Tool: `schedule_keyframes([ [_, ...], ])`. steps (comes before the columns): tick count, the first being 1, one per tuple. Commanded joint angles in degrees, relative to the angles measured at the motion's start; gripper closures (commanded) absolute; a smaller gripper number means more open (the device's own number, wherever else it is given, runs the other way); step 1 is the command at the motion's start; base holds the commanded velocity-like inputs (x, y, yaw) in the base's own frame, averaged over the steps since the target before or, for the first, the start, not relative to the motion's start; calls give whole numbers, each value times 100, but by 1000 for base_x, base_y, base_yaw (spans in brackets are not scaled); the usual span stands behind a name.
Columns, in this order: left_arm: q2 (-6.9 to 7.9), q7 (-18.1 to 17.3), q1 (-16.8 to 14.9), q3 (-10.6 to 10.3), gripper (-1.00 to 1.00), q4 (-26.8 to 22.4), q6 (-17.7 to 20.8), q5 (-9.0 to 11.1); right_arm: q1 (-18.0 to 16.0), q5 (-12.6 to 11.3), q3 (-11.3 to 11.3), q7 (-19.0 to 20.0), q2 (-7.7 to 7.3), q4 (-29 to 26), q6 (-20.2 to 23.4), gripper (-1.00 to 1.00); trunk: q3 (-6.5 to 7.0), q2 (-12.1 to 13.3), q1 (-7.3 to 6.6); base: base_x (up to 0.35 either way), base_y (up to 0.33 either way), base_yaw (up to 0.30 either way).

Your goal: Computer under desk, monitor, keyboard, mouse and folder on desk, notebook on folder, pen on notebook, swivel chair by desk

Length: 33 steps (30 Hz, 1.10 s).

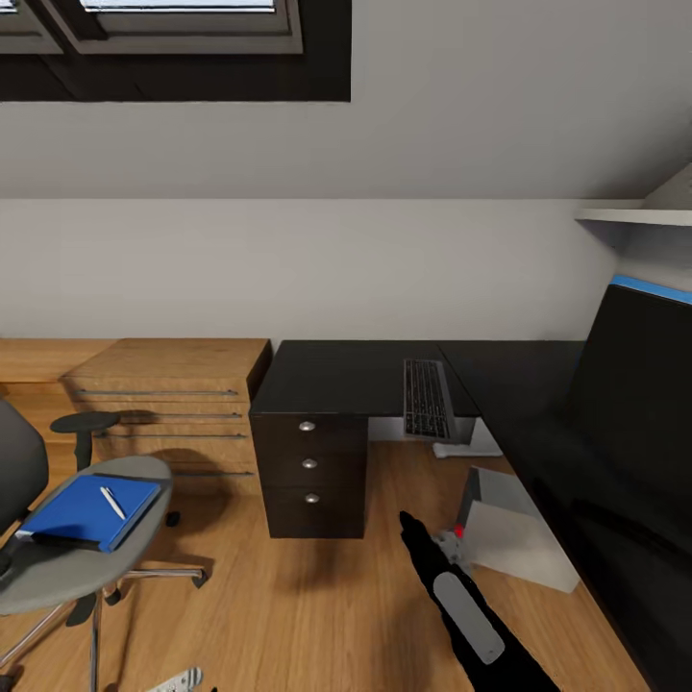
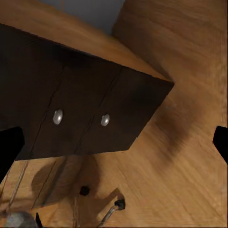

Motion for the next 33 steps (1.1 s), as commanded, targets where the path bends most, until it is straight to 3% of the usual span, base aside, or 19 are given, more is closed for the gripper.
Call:
schedule_keyframes([
  [1,2,-22,-1,17,-100,-6,-54,57,-5,30,145,-25,-5,66,-51,-100,-6,-3,-1,-24,0,0],
  [3,6,-31,-1,36,-100,-6,-289,57,-5,271,486,-41,-14,219,-52,-100,-6,-3,-1,-16,0,0],
  [6,8,-32,-1,46,-100,-6,-466,60,-5,479,778,-76,-14,414,-49,-100,12,37,-23,-8,0,0],
  [8,11,-35,-1,56,-100,-6,-603,67,-5,806,1267,-186,0,1313,-59,-100,48,117,-67,-2,0,0],
  [10,10,-33,-1,62,-100,-6,-625,72,-5,1091,1490,-204,4,1948,-122,-100,84,197,-111,-1,0,0],
  [13,13,-32,-1,76,-100,-6,-623,82,-5,1553,1615,-206,-2,2296,-389,-100,138,318,-176,0,0,0],
  [15,17,-28,-1,138,-100,-6,-602,87,-5,1969,1670,-199,-14,2617,-759,-100,174,398,-220,0,0,0],
  [17,46,-24,-1,260,-100,98,-571,84,-5,2464,1783,-193,3,3329,-1106,-100,210,478,-264,0,0,0],
  [19,100,-26,-1,288,-100,307,-578,81,-5,2766,1861,-193,16,3529,-1341,-100,246,558,-308,0,0,0],
  [20,146,-26,-1,303,-100,617,-591,77,-1,3124,1915,-193,82,3722,-1627,-100,264,598,-330,0,0,0],
  [21,152,-27,-1,305,-100,693,-596,76,0,3212,1924,-193,123,3793,-1676,-100,282,639,-352,0,0,0],
  [22,164,-35,-1,305,-100,890,-611,68,2,3475,1940,-193,258,4014,-1785,-100,300,679,-374,0,0,0],
  [24,171,-45,-1,305,-100,1014,-640,56,3,3707,1947,-193,345,4161,-1915,-100,336,759,-418,0,0,0],
  [27,171,-48,-1,302,-100,1093,-681,52,4,3835,1950,-195,395,4246,-2126,-100,389,879,-484,0,0,0],
  [29,149,-41,-1,281,-100,1274,-722,44,4,3950,1960,-175,475,4349,-2497,-100,425,959,-528,0,0,0],
  [33,146,-40,-1,276,-100,1335,-734,39,4,3972,1961,-139,514,4379,-2564,-100,497,1120,-616,0,0,0],
])
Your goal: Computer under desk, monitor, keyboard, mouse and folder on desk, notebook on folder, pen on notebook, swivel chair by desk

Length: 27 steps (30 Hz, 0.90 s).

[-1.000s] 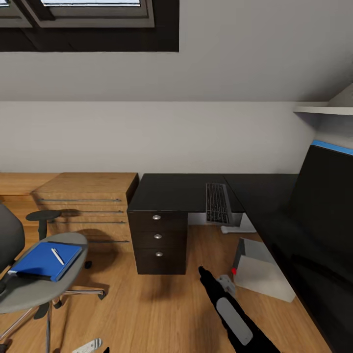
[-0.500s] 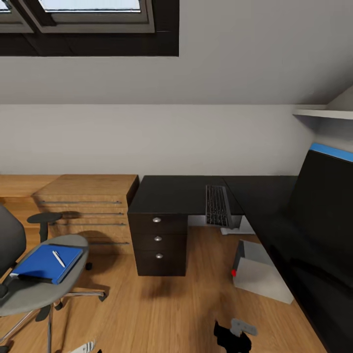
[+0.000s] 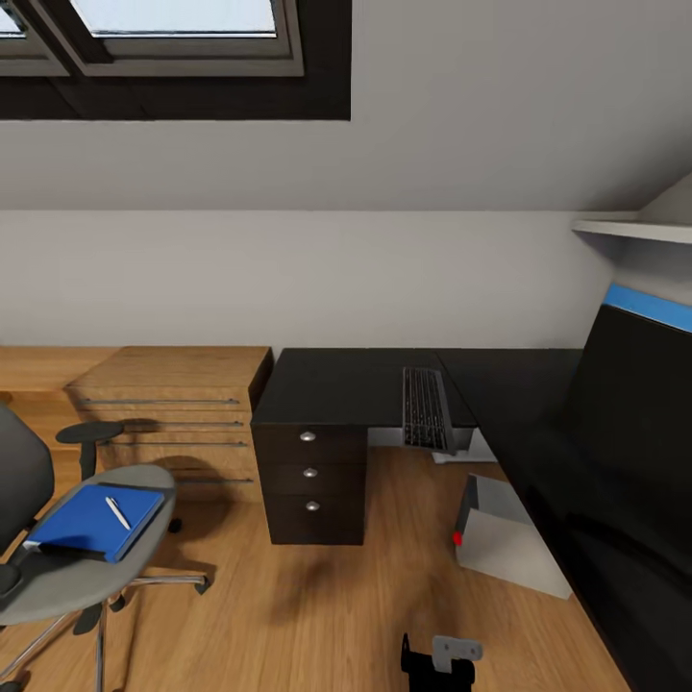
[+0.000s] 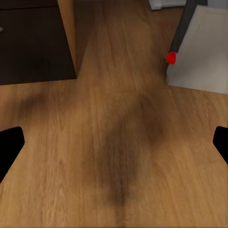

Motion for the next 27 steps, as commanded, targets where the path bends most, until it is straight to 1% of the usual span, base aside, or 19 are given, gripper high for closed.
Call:
schedule_keyframes([
  [1,-1,-21,-3,1,-100,8,-14,60,-4,-24,48,-34,11,4,-19,-100,13,39,-23,0,0,0],
  [9,-4,-19,-3,2,-100,21,-92,64,-4,-29,35,-30,15,7,-30,-100,115,359,-199,-1,0,63],
  [11,-7,-19,-3,2,-100,23,-100,64,-4,-30,33,-33,14,7,-31,-100,138,440,-243,-136,0,30],
  [25,-11,-21,-3,11,-100,25,-113,59,-4,-30,33,-30,21,43,-48,-100,380,1001,-550,-320,0,3],
  [27,-12,-30,-3,7,-100,25,-179,58,-4,-25,38,-29,21,49,-43,-100,416,1081,-594,-344,0,0],
])
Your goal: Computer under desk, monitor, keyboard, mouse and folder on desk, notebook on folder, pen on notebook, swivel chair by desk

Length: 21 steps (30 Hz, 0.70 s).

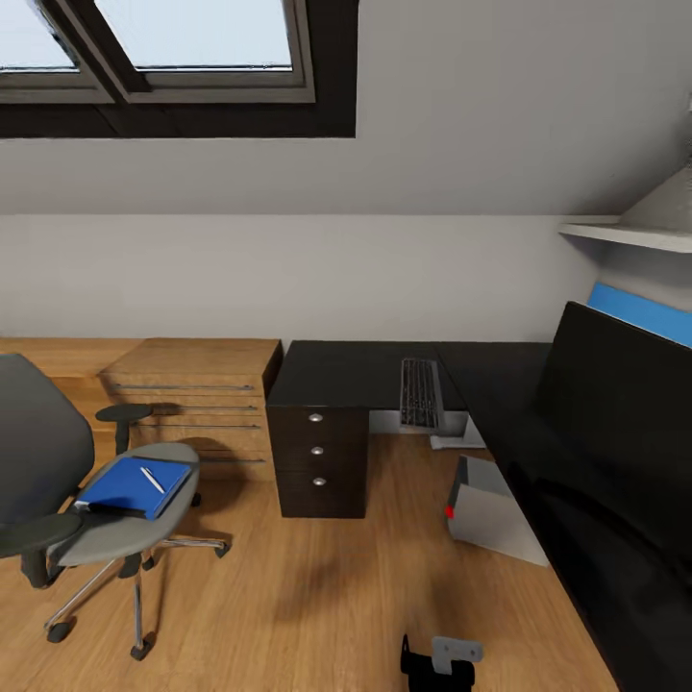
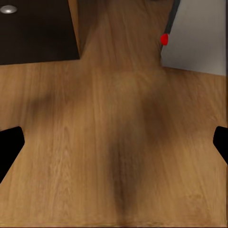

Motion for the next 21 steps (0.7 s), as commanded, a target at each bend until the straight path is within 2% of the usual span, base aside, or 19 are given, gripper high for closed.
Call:
schedule_keyframes([
  [1,0,-22,-3,-2,-100,3,-51,60,-5,-23,50,-38,0,4,-9,-100,12,38,-26,-345,0,0],
  [2,0,-26,-3,-6,-100,3,-150,62,-5,-12,51,-32,0,5,0,-100,30,78,-48,-347,0,0],
  [14,5,-26,-3,-7,-100,3,-164,67,1,3,56,-30,-1,102,1,-100,246,559,-312,-347,0,0],
  [19,4,-11,-3,-36,-100,517,-224,51,5,11,44,-30,-42,637,-31,-100,335,759,-422,-347,0,0],
  [21,3,-10,-3,-49,-100,704,-408,47,65,12,44,-30,-50,732,-35,-100,371,840,-466,-347,0,0],
])
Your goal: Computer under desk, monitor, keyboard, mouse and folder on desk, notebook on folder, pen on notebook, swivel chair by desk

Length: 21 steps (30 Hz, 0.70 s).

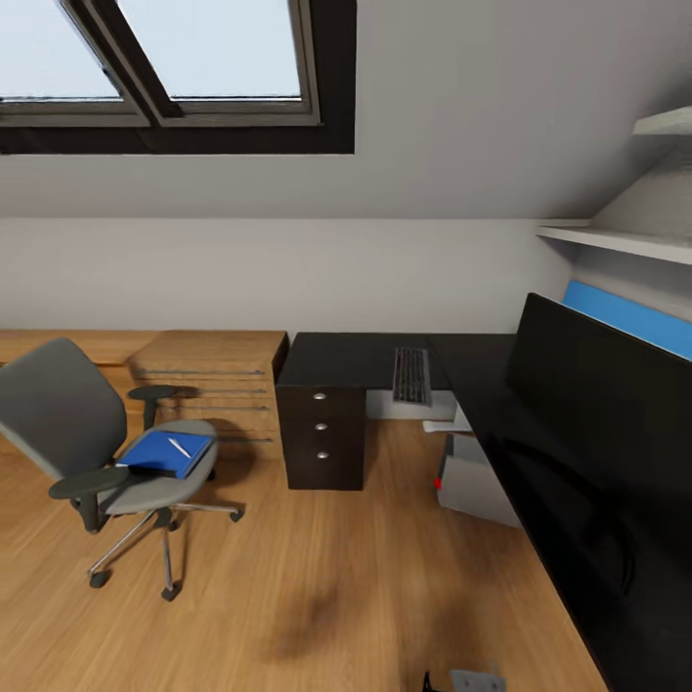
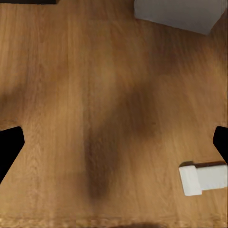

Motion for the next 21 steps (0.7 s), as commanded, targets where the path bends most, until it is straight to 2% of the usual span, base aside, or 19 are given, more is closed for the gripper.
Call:
schedule_keyframes([
  [1,-8,-20,-4,-6,-100,313,-519,54,262,17,59,-28,-7,58,-51,-100,12,37,-26,-347,0,0],
  [2,-17,-23,-4,-17,-100,535,-805,51,429,73,58,-28,-11,72,-150,-100,30,77,-48,-347,0,0],
  [3,-34,-23,-4,-47,-100,1007,-1222,16,688,230,58,-29,-23,87,-549,-100,48,117,-70,-347,0,0],
  [7,-51,-28,-4,-62,-100,1452,-1510,-15,997,383,66,-36,-74,101,-1283,-100,84,197,-114,-264,0,0],
  [14,-48,-31,-4,-68,-100,1576,-1697,-11,1126,427,83,-32,-69,107,-1537,-100,111,197,-114,-46,-6,-73],
  [21,-80,-20,-4,-71,-100,1589,-1716,-14,1140,433,92,-22,-53,107,-1527,-100,123,197,-114,-130,-229,-60],
])
